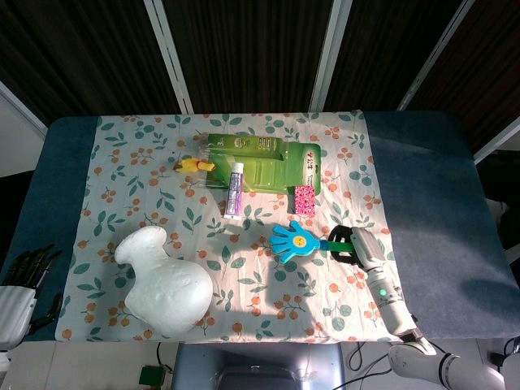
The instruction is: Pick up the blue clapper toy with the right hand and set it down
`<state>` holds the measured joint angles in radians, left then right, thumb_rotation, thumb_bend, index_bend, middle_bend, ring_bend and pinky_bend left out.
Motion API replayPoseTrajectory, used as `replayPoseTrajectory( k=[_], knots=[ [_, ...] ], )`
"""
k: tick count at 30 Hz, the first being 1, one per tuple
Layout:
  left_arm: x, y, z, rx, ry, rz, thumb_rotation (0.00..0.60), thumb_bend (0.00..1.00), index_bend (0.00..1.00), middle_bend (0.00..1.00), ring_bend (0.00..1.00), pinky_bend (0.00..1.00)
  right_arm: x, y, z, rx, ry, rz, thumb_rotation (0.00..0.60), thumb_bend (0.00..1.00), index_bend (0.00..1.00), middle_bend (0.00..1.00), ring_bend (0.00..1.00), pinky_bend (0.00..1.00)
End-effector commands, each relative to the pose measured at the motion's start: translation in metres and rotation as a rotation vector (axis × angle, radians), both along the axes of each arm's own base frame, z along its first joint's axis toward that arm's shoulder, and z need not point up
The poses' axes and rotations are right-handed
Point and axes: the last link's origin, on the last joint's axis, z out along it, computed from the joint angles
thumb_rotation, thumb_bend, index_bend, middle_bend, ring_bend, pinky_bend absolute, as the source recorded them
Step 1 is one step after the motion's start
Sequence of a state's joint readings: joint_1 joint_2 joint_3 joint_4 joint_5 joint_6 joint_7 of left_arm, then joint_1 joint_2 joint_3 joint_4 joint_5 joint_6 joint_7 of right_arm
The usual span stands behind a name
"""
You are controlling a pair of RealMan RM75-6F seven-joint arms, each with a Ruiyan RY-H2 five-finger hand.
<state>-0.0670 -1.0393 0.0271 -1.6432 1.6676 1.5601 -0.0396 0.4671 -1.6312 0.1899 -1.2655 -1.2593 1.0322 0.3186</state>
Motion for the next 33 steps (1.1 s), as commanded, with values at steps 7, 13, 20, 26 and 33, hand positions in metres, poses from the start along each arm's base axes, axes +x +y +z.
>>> replayPoseTrajectory(
  k=[7, 13, 20, 26, 33],
  knots=[
    [0.000, 0.000, 0.000, -0.001, 0.000, 0.002, 0.600, 0.49, 0.02, 0.00, 0.00, 0.08, -0.009, -0.004, -0.007, 0.015, 0.152, 0.004, 0.600, 0.55, 0.90, 0.81, 0.86, 0.96],
    [0.000, 0.000, 0.000, -0.001, -0.001, 0.001, 0.600, 0.49, 0.02, 0.00, 0.00, 0.08, -0.011, -0.001, -0.005, 0.037, 0.223, 0.017, 0.600, 0.45, 0.33, 0.53, 0.55, 0.77],
    [0.000, 0.000, 0.000, -0.004, -0.003, 0.005, 0.600, 0.49, 0.02, 0.00, 0.00, 0.08, -0.013, 0.010, 0.012, 0.064, 0.377, 0.073, 0.600, 0.17, 0.00, 0.18, 0.16, 0.47],
    [0.000, -0.001, 0.001, -0.002, -0.003, 0.004, 0.600, 0.49, 0.02, 0.00, 0.00, 0.08, -0.015, 0.033, 0.049, 0.019, 0.564, 0.107, 0.600, 0.15, 0.00, 0.01, 0.00, 0.21],
    [-0.001, 0.000, 0.002, 0.014, 0.001, 0.007, 0.600, 0.49, 0.02, 0.00, 0.00, 0.08, -0.014, 0.102, 0.108, -0.152, 0.711, 0.125, 0.600, 0.15, 0.00, 0.00, 0.00, 0.00]
  ],
)
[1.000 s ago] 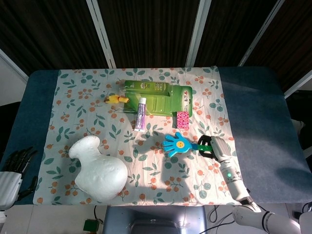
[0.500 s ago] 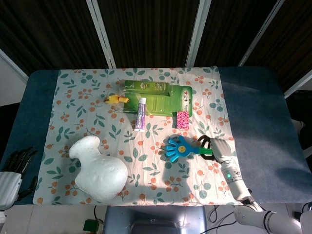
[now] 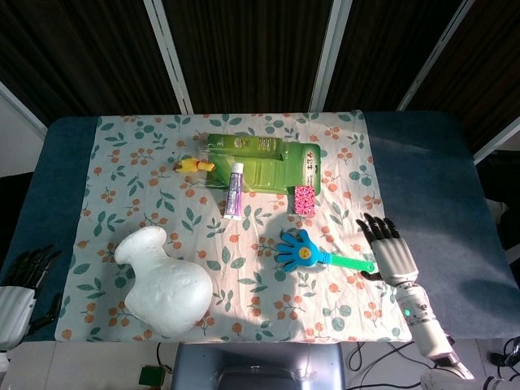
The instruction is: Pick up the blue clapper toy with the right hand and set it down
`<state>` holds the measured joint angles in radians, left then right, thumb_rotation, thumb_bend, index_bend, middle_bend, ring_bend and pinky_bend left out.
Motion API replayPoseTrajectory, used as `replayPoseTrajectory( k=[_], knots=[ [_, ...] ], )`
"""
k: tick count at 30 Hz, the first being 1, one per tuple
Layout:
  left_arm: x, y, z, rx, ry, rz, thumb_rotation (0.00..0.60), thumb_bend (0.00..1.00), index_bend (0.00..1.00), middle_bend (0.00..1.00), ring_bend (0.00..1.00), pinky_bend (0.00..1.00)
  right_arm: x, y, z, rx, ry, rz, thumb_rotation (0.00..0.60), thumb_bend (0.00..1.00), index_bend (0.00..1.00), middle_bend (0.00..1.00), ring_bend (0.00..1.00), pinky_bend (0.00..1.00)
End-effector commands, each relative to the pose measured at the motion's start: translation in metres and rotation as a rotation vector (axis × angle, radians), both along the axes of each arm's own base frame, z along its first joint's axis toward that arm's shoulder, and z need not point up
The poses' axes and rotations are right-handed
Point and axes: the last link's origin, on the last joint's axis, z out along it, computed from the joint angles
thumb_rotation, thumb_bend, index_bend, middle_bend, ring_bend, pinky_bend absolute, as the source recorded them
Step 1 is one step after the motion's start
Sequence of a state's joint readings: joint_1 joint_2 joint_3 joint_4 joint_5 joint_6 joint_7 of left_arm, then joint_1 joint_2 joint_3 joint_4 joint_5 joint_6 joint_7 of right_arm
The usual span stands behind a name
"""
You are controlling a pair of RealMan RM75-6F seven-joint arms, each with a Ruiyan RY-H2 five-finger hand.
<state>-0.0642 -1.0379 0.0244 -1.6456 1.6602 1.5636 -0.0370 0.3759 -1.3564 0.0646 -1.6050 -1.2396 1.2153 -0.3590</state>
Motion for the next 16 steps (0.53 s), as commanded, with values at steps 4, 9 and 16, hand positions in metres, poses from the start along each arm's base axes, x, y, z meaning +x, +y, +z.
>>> replayPoseTrajectory(
  k=[4, 9, 16],
  knots=[
    [-0.002, 0.002, 0.000, 0.014, 0.004, 0.011, 0.600, 0.49, 0.02, 0.00, 0.00, 0.08, -0.014, 0.095, 0.065, -0.191, 0.001, 0.040, 0.600, 0.15, 0.00, 0.00, 0.00, 0.00],
    [-0.002, 0.005, -0.003, 0.015, 0.018, 0.024, 0.600, 0.49, 0.02, 0.00, 0.00, 0.08, -0.029, 0.099, 0.081, -0.243, -0.052, 0.043, 0.600, 0.15, 0.00, 0.00, 0.00, 0.00],
    [-0.001, 0.003, -0.005, 0.026, 0.036, 0.032, 0.600, 0.49, 0.02, 0.00, 0.00, 0.08, -0.028, 0.101, 0.077, -0.241, -0.059, 0.072, 0.600, 0.15, 0.00, 0.00, 0.00, 0.00]
  ],
)
